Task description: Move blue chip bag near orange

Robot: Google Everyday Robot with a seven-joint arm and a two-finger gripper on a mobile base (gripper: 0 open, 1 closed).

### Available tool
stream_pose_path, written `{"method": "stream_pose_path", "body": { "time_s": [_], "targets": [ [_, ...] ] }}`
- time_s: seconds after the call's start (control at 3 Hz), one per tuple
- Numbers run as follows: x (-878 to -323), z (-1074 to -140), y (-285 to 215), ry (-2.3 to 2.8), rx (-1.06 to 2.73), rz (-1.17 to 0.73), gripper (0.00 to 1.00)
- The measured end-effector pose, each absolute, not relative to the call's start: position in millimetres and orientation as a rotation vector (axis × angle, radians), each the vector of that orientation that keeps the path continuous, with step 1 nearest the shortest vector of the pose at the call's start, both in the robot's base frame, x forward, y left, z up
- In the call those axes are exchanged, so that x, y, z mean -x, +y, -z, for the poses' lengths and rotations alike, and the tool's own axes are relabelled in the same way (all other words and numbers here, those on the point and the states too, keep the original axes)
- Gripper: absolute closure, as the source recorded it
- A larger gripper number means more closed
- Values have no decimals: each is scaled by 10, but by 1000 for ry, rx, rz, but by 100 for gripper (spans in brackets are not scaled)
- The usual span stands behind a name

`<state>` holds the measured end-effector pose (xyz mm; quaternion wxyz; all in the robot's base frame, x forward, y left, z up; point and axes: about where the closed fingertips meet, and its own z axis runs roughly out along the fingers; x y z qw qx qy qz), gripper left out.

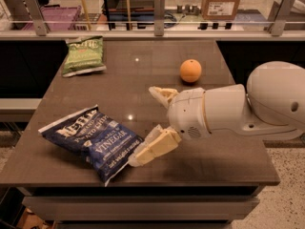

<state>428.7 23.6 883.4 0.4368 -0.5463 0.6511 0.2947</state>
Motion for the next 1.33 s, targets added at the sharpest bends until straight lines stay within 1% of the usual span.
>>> {"method": "stream_pose_path", "body": {
  "time_s": [0.33, 0.67, 1.0, 1.33],
  "targets": [
    [-4305, -8713, 312, 1649, 1383, -773, 0],
    [-4272, -8589, 465, 1645, 1413, -852, 0],
    [-4150, -8498, 662, 1609, 1435, -940, 0],
    [-3991, -8497, 810, 1566, 1434, -974, 0]
  ]
}}
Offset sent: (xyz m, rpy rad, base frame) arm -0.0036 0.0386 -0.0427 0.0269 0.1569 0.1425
